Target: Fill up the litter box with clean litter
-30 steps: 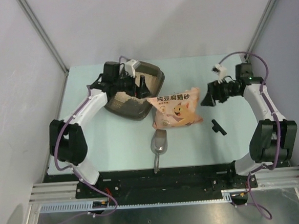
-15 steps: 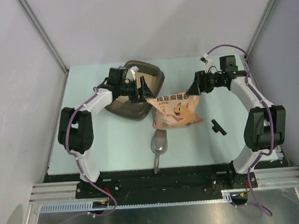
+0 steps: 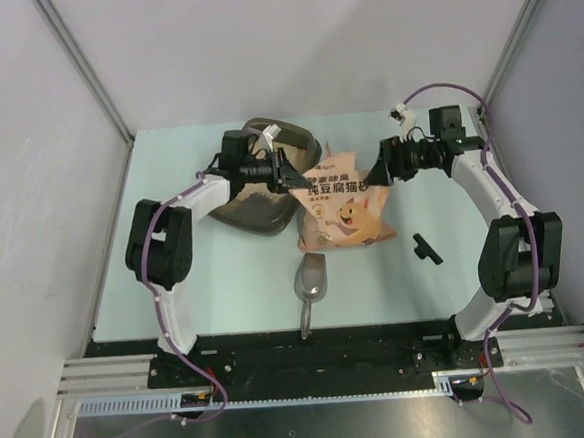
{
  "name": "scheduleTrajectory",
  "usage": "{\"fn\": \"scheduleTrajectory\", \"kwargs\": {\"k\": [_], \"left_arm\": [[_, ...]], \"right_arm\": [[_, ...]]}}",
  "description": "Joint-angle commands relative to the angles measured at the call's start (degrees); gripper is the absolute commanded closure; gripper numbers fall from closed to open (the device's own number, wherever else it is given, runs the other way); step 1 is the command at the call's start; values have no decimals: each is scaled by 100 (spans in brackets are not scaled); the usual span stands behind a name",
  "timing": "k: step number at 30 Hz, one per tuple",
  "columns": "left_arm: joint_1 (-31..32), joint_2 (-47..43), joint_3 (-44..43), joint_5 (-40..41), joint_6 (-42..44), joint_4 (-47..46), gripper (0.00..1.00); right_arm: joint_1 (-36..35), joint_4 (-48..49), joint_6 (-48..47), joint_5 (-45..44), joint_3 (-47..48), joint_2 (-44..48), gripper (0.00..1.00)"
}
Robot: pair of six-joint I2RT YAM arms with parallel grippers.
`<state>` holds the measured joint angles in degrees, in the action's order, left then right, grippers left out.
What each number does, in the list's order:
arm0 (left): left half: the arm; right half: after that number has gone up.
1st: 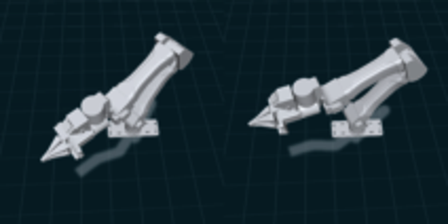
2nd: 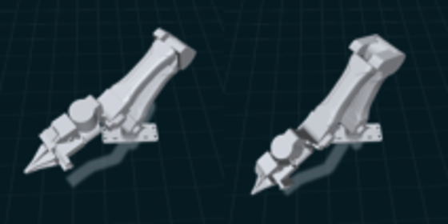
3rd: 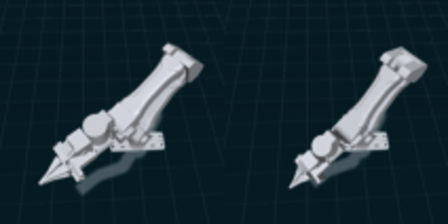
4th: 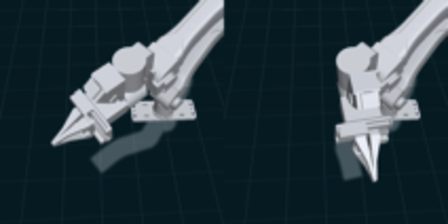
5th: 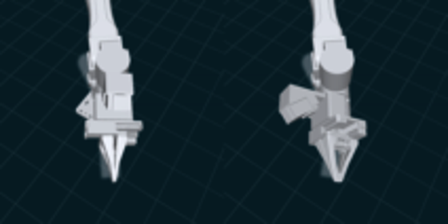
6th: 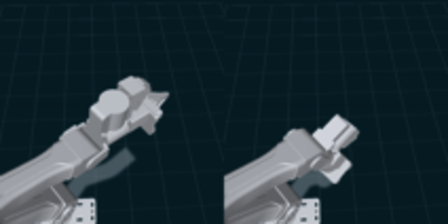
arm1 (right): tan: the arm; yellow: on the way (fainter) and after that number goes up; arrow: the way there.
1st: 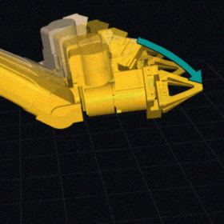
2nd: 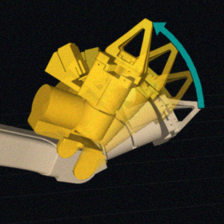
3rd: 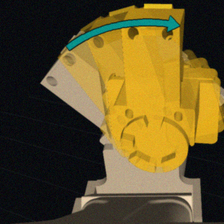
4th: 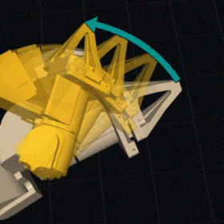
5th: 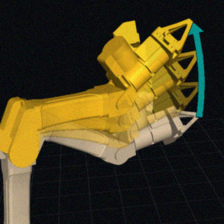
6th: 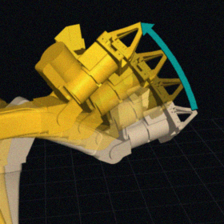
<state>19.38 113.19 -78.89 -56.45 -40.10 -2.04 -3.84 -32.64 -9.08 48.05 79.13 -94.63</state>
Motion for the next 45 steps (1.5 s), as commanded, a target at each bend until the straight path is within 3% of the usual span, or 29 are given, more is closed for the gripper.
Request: {"fn": "scheduleTrajectory", "kwargs": {"k": [1, 5, 13, 17, 21, 24, 25, 27, 34, 35, 38, 45], "left_arm": [[84, -121, -442, -235, -43, -859, 74], [145, -411, -566, -262, 528, -868, 80], [268, -965, -179, -95, 1276, -807, 80], [286, -1184, -39, -25, 1478, -675, 78], [251, -1456, -4, 169, 1978, -192, 72], [154, -1667, 155, 204, 2058, -113, 64], [85, -1720, 181, 195, 2085, -86, 60], [14, -1835, 286, 248, 2294, 36, 46], [-136, -2433, 349, 512, 3367, 160, 18], [-136, -2407, 261, 416, 3455, 160, 9], [-110, -2310, 42, 231, 3876, 160, 2], [57, -2336, -144, -33, 5396, 590, 0]], "right_arm": [[6, -14, -129, -68, 199, 349, 19], [-12, 196, -76, -59, 243, 314, 18], [-459, 557, -111, 406, 1103, -327, 17], [-784, 583, -85, 442, 1385, -653, 25], [-935, 557, -50, 442, 1403, -724, 41], [-935, 478, -137, 538, 1350, -636, 62], [-935, 452, -242, 582, 1342, -566, 82], [-978, 408, -339, 661, 1359, -495, 100], [-1864, -540, -2227, 258, 1789, -74, 100], [-1953, -620, -2499, 205, 1772, 23, 100], [-2191, -533, -2607, 64, 1684, 137, 100], [-2244, -559, -2712, -41, 1737, 146, 100]]}}
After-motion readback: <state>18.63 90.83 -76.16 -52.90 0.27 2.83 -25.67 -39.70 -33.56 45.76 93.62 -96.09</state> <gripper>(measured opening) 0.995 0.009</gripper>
